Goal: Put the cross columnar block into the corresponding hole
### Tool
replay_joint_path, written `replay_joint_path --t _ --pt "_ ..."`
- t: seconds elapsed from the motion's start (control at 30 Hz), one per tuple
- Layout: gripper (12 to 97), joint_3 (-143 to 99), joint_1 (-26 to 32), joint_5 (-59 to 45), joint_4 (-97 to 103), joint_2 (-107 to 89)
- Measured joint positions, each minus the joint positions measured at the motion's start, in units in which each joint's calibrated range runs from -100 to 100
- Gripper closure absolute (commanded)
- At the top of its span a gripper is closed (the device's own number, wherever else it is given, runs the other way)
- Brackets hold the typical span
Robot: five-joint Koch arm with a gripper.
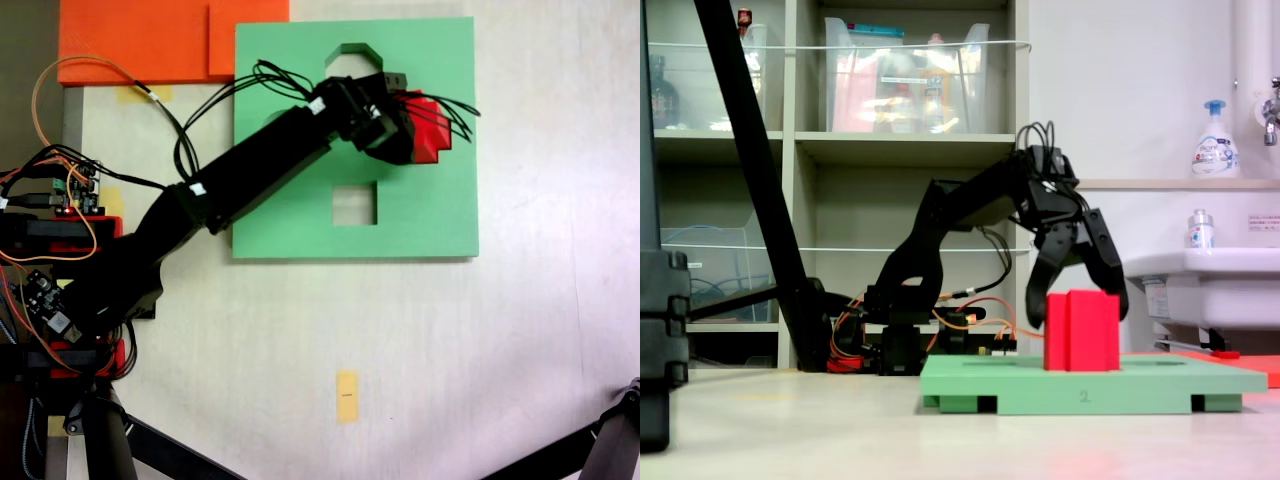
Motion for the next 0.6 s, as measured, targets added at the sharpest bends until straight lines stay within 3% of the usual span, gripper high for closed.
replay_joint_path --t 0.37,0.6 --pt "54.8 0.29 -0.93 -0.98 -0.29 0.14" --pt "27.4 0.20 -0.98 -1.51 -0.88 0.27"
